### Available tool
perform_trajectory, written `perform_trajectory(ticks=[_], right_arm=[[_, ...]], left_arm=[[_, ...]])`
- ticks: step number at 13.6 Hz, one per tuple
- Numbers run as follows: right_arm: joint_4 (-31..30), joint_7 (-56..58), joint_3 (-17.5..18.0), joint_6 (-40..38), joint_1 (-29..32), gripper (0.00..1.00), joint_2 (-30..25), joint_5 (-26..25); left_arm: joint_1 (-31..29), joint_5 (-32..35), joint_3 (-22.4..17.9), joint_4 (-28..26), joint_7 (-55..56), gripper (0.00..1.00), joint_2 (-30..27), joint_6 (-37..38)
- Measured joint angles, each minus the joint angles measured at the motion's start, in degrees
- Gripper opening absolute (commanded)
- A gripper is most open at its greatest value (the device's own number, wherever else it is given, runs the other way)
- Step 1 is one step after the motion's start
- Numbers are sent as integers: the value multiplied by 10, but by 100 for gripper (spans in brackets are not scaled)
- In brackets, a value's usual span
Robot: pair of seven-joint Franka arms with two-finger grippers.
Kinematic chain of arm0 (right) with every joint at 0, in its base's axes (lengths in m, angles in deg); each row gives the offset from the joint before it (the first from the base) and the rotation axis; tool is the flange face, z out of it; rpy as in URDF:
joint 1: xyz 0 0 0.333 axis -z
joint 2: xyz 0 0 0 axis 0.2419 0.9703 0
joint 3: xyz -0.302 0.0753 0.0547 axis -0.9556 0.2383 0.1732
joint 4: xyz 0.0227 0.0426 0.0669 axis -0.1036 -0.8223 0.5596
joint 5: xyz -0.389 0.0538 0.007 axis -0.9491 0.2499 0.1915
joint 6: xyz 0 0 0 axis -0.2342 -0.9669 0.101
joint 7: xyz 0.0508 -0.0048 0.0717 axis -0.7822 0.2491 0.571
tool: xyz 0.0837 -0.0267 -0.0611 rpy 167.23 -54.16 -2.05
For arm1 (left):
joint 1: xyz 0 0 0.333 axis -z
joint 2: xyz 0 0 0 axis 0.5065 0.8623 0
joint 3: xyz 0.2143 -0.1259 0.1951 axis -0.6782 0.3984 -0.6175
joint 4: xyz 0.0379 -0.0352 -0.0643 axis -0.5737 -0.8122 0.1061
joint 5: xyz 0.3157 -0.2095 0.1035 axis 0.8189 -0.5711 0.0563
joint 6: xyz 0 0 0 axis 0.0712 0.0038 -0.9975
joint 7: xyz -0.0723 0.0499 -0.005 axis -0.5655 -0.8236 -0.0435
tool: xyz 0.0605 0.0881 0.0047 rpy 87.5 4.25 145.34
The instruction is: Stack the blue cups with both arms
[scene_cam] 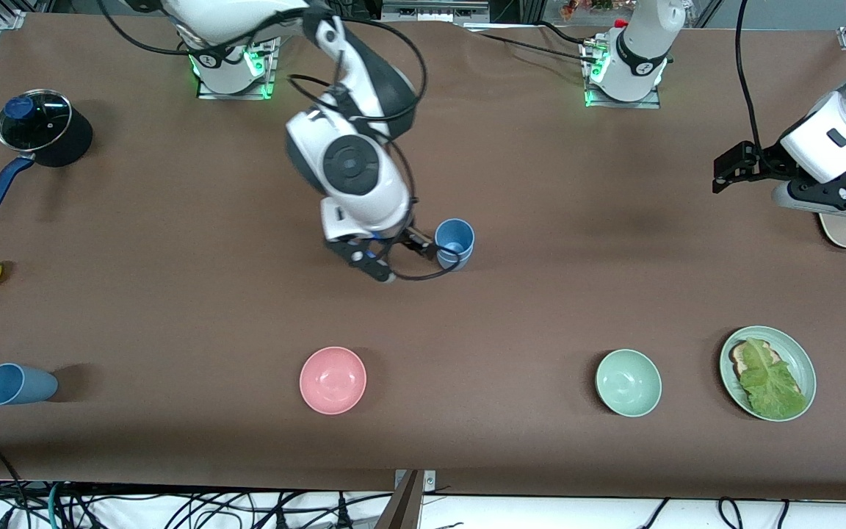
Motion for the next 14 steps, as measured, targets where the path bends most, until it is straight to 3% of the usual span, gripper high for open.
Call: perform_trajectory(ticks=[6,9,11,14], right_arm=[[0,160,-19,-115,88,100,-39,0],[0,289,-71,-163,96,100,-48,-3],[-13,373,-94,-169,111,100,-64,-10],[-106,482,-99,-107,170,100,-132,-37]], left_arm=[[0,0,0,0,0,100,0,0],[0,0,0,0,0,100,0,0],[0,0,0,0,0,100,0,0],[0,0,0,0,0,100,0,0]])
